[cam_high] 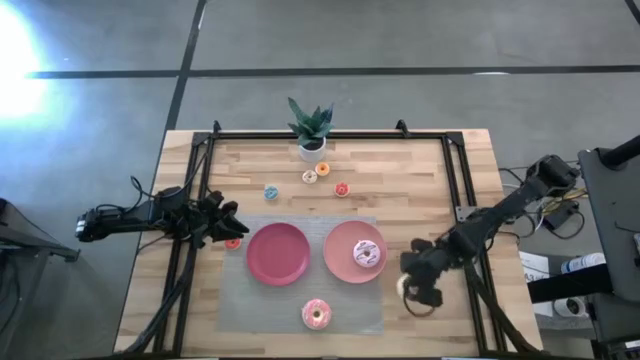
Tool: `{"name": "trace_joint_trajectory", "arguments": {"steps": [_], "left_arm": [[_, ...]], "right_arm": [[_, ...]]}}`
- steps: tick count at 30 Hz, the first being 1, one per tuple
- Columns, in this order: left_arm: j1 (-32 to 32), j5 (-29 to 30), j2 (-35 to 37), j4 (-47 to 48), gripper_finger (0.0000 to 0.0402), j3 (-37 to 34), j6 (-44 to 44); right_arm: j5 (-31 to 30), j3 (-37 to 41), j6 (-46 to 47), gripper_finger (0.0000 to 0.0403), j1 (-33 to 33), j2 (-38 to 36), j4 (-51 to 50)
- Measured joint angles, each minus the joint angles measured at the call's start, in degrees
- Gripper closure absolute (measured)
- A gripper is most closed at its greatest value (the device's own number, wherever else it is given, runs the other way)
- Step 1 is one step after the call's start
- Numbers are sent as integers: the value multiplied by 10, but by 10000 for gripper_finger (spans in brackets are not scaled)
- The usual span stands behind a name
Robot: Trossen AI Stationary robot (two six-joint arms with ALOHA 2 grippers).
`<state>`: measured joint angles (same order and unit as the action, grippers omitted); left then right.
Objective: Pick & Place donuts
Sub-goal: Put the big black donut on the light pink plate
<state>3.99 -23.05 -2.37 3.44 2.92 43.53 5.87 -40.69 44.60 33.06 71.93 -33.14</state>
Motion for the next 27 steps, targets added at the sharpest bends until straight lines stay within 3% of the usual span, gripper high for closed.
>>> {"name": "trace_joint_trajectory", "arguments": {"steps": [3,8,16,21,27], "left_arm": [[0,0,0,0,289,0,0],[0,0,0,0,289,0,0],[0,0,0,0,289,0,-152],[0,0,0,0,289,0,-144],[0,0,-1,0,289,0,-139]], "right_arm": [[-4,-21,-8,384,-57,-20,0],[-64,-75,-26,384,-165,-2,25],[-46,-192,-83,385,-279,162,-1],[-39,-261,-77,382,-314,265,-6],[35,-310,-35,348,-330,350,-17]]}}
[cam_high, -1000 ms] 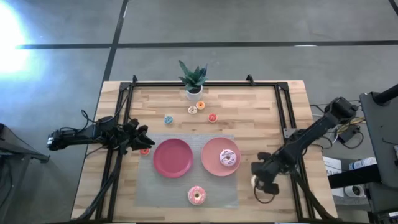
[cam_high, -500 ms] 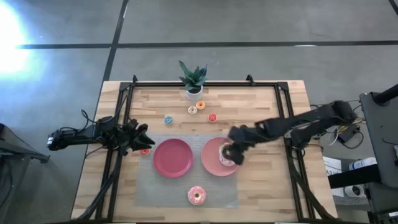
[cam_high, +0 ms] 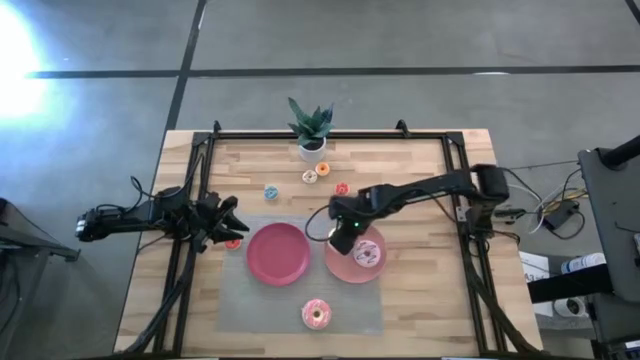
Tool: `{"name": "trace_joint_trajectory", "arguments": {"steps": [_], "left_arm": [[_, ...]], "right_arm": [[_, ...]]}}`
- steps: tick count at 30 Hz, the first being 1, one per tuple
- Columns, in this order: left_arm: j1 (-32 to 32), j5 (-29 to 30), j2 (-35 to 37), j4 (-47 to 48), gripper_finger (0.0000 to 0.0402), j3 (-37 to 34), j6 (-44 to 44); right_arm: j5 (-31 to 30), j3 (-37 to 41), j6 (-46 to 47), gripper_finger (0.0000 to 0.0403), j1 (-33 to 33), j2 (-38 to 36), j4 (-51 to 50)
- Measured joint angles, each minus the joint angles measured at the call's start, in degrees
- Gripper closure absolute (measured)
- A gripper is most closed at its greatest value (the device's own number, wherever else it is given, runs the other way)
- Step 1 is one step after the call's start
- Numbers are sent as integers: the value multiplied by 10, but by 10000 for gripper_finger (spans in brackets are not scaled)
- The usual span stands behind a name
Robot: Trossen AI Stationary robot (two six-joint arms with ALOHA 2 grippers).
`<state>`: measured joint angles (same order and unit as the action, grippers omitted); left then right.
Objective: Pick & Place donuts
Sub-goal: Put the big black donut on the light pink plate, then put the big pink donut on the light pink plate
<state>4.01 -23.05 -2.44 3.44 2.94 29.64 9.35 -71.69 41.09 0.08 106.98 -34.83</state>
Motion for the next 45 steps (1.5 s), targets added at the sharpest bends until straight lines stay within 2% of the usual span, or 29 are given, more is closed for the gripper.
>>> {"name": "trace_joint_trajectory", "arguments": {"steps": [4,8,12,14,19,23,26,28,31,36,40,42,45], "left_arm": [[0,0,0,0,289,0,34],[0,0,0,0,289,0,61],[0,2,0,-6,289,-1,69],[0,2,0,-17,289,-3,110],[0,6,0,-41,289,-3,283],[0,34,0,-49,289,-3,297],[0,82,0,-58,289,-4,309],[0,116,0,-69,289,-3,318],[-2,116,-1,-88,289,6,321],[-4,90,-23,-95,289,33,319],[-5,112,-58,-105,289,51,299],[-4,104,-82,-172,289,53,305],[-6,57,-129,-325,289,52,321]], "right_arm": [[9,-16,8,315,6,24,-44],[-5,-21,19,291,12,18,-62],[-53,-21,7,267,10,-9,-82],[-70,-21,-10,252,7,-19,-89],[-65,-15,-39,207,7,-15,-92],[-66,-12,-39,175,7,-1,-96],[-99,-22,-37,159,11,-15,-95],[-122,-34,-33,153,19,-32,-96],[-158,-48,-38,150,34,-58,-96],[-163,-60,-19,150,53,-72,-109],[-169,-60,24,155,74,-72,-129],[-176,-60,47,159,89,-75,-131],[-186,-60,97,165,106,-85,-152]]}}
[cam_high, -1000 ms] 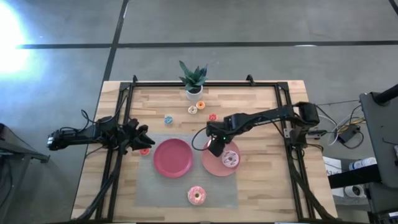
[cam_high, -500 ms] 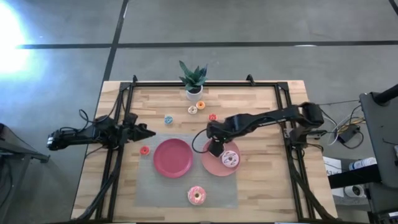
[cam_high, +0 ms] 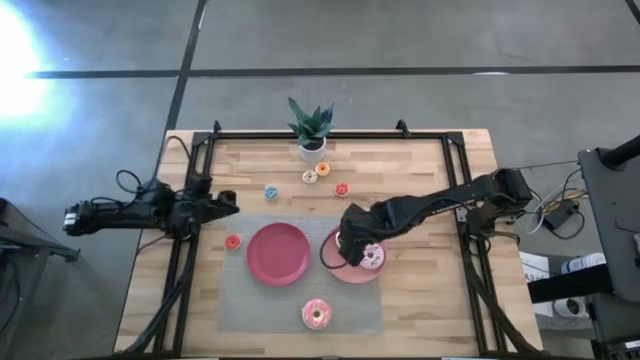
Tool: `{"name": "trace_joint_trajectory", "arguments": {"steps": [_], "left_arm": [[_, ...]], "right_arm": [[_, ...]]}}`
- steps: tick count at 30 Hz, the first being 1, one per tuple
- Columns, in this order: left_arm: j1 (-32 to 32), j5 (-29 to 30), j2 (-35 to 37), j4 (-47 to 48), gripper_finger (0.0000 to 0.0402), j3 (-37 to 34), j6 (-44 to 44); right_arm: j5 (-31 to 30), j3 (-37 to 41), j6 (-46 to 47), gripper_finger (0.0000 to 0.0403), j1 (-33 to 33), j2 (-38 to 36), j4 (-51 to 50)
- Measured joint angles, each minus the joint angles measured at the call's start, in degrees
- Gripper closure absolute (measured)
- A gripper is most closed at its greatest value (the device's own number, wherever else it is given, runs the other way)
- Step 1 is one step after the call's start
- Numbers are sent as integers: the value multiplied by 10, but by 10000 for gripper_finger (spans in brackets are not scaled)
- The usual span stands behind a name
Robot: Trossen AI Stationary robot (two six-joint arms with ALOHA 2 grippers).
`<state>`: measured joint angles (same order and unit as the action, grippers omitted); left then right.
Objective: Pick & Place donuts
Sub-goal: Put the big pink donut on the light pink plate
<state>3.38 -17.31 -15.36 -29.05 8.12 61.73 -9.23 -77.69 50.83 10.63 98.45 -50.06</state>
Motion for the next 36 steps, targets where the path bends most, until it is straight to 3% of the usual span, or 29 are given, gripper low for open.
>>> {"name": "trace_joint_trajectory", "arguments": {"steps": [2,6,9,15,19,29,36], "left_arm": [[-9,-14,-44,-4,289,18,13],[-63,10,-155,162,289,86,-73],[-120,68,-246,256,289,145,-161],[-243,232,-398,269,289,256,-299],[-287,309,-501,310,289,324,-330],[-339,315,-745,362,289,521,-376],[-344,307,-881,485,289,653,-387]], "right_arm": [[-3,2,27,168,4,-11,-15],[-23,11,64,170,1,-44,-76],[-34,22,76,170,-13,-79,-133],[-78,53,59,170,-26,-151,-158],[-99,82,43,170,-27,-190,-159],[-100,161,-8,170,-26,-281,-163],[-99,202,-4,170,-26,-361,-170]]}}
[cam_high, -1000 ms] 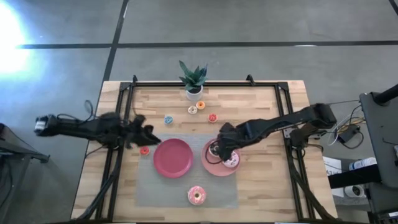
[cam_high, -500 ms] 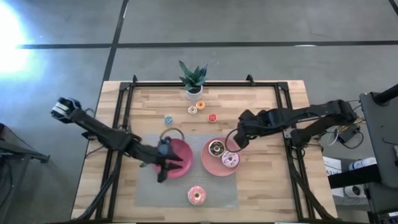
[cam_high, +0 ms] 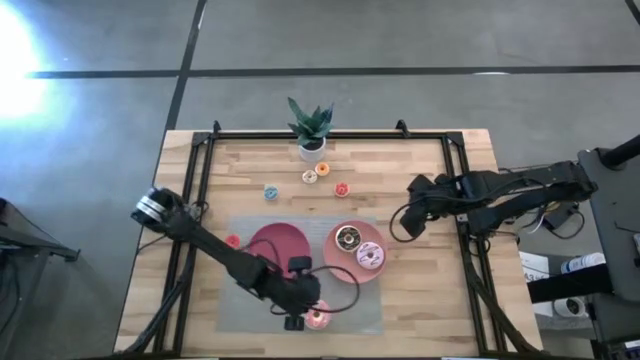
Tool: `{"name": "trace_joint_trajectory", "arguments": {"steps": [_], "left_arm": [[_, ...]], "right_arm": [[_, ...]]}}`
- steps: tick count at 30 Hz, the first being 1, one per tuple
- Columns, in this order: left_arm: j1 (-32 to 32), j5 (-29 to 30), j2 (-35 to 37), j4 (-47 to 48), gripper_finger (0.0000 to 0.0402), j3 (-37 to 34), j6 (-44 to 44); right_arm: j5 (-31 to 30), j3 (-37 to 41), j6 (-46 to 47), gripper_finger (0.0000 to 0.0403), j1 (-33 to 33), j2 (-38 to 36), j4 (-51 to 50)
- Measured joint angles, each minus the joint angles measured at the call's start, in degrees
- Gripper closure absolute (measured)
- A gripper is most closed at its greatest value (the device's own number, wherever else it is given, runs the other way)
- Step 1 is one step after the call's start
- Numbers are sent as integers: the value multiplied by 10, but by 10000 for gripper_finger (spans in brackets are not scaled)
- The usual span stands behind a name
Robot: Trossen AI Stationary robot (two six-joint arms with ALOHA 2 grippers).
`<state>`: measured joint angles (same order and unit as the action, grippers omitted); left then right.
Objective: Pick & Place donuts
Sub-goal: Put the big pink donut on the light pink plate
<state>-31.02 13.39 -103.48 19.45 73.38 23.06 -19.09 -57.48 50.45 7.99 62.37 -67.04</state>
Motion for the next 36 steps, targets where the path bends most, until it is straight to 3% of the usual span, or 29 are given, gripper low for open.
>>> {"name": "trace_joint_trajectory", "arguments": {"steps": [7,20,23,30,36], "left_arm": [[-1,-52,-79,57,289,71,43],[3,-40,-89,66,287,70,63],[4,-48,-89,71,270,70,81],[6,-50,-89,70,189,70,89],[7,-53,-100,67,184,70,76]], "right_arm": [[-6,9,3,170,2,-34,1],[-11,-1,-26,170,3,9,4],[-11,-1,-33,170,3,17,4],[-12,-1,-40,170,3,24,22],[-12,-1,-40,170,3,25,22]]}}
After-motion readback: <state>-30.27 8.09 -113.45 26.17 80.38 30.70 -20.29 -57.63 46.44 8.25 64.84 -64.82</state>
